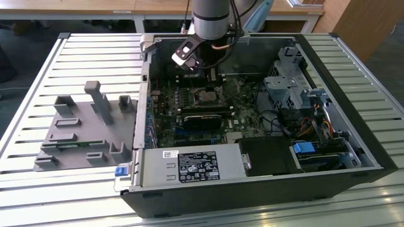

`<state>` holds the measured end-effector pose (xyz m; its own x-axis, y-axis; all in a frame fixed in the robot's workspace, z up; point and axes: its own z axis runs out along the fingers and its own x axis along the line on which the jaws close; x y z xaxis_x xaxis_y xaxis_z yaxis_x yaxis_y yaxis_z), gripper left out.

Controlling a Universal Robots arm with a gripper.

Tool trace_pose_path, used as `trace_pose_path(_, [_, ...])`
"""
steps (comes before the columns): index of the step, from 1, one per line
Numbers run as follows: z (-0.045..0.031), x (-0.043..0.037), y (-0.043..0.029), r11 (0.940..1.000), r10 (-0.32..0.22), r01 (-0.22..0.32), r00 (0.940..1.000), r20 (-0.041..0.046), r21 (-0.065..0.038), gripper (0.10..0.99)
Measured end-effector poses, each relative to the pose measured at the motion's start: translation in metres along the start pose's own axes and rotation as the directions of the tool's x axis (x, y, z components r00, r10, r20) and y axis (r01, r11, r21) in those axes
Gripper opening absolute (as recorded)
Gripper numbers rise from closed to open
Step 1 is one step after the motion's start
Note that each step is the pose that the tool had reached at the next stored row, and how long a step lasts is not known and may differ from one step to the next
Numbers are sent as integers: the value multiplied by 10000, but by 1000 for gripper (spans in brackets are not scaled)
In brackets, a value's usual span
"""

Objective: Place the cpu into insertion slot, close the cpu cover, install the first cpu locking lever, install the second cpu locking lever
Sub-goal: 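Close the cpu cover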

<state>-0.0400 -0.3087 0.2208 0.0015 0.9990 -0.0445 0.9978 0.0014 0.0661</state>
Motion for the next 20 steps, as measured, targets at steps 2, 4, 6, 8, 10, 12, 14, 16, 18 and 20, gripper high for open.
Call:
trace_pose_path(2, [-8, 0, 1, 10000, 0, 0, 10000, 1, 0, 106])
trace_pose_path(4, [-22, -1, 2, 10000, 0, 0, 10000, 0, 0, 106])
trace_pose_path(6, [-44, -2, 3, 10000, 0, 0, 10000, 0, 0, 106])
trace_pose_path(8, [-74, -3, 5, 10000, 0, 0, 10000, 0, 0, 106])
trace_pose_path(10, [-102, -4, 7, 10000, 0, 0, 10000, -1, 0, 106])
trace_pose_path(12, [-141, -6, 9, 10000, 0, 0, 10000, 1, 1, 106])
trace_pose_path(14, [-185, -8, 13, 10000, 0, 0, 10000, 0, 0, 106])
trace_pose_path(16, [-230, -10, 16, 10000, 0, 0, 10000, -1, 0, 106])
trace_pose_path(18, [-269, -12, 18, 10000, 0, 0, 10000, 0, 0, 106])
trace_pose_path(20, [-324, -14, 22, 10000, 0, 0, 10000, 0, 0, 106])
